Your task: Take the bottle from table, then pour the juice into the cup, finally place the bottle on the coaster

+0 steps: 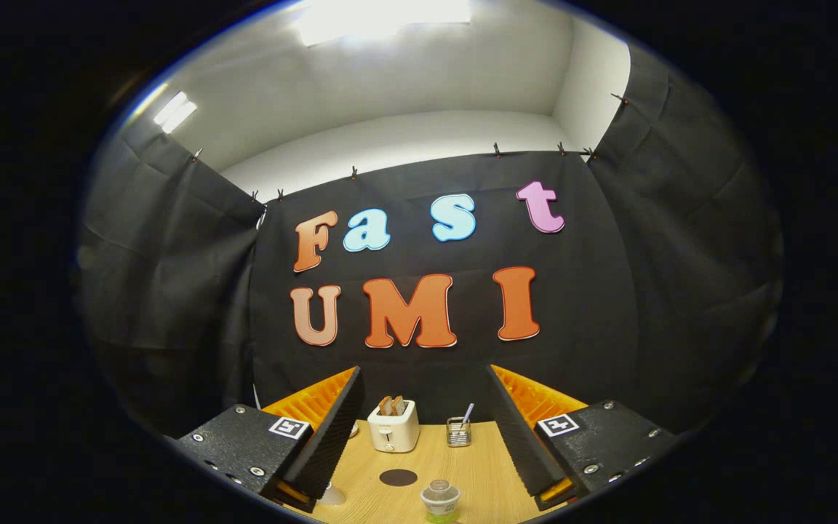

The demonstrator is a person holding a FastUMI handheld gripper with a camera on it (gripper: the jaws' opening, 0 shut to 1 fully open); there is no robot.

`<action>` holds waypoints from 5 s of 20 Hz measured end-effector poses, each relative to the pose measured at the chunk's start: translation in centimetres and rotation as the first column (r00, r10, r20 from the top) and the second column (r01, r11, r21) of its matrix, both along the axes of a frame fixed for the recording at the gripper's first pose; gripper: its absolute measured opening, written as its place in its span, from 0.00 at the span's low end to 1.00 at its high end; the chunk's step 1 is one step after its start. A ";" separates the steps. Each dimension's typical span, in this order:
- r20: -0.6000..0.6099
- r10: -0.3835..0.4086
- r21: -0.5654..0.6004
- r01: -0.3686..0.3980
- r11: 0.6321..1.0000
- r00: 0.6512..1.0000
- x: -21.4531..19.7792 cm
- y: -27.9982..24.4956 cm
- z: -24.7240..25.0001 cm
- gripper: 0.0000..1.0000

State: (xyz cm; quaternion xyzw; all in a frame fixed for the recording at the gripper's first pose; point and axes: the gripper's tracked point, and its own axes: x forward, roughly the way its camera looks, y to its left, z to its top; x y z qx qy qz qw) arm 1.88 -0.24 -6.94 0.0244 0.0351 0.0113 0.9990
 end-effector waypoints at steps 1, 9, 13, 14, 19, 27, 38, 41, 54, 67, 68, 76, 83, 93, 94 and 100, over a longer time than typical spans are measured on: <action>-0.006 0.009 0.003 -0.009 1.000 1.000 0.1 0.2 -0.9 0.98; -0.084 0.058 0.031 -0.055 0.998 0.995 -0.1 1.4 -10.4 0.98; -0.155 0.051 0.019 -0.048 0.999 0.987 -0.7 1.1 -15.7 0.98; -0.170 0.051 0.010 -0.050 0.999 0.984 -0.7 1.1 -16.9 0.98; -0.219 0.040 -0.021 -0.046 0.999 0.975 -0.9 0.5 -22.1 0.98; -0.342 -0.008 -0.038 -0.005 0.999 0.940 -0.8 -0.9 -29.5 0.98; -0.413 -0.074 -0.031 0.067 0.997 0.908 -1.1 -1.7 -34.2 0.70; -0.453 -0.088 -0.053 0.072 0.996 0.887 -1.5 -1.9 -36.1 0.70; -0.433 -0.146 -0.329 -0.005 0.944 0.889 0.1 -0.9 -33.4 0.57; -0.261 -0.092 -0.815 -0.169 0.554 0.961 2.6 5.4 -30.9 0.57; -0.249 -0.079 -0.844 -0.176 0.506 0.965 2.8 5.9 -30.9 0.57; -0.237 -0.017 -0.942 -0.226 0.248 0.971 4.1 9.1 -31.5 0.57; -0.231 0.029 -0.973 -0.231 0.004 0.972 4.6 10.3 -32.1 0.57; -0.221 0.092 -0.959 -0.200 -0.202 0.971 4.0 12.0 -32.3 0.57; -0.222 0.095 -0.957 -0.199 -0.209 0.970 4.0 12.0 -32.3 0.56; -0.231 0.091 -0.950 -0.204 -0.236 0.969 4.6 11.7 -32.3 0.57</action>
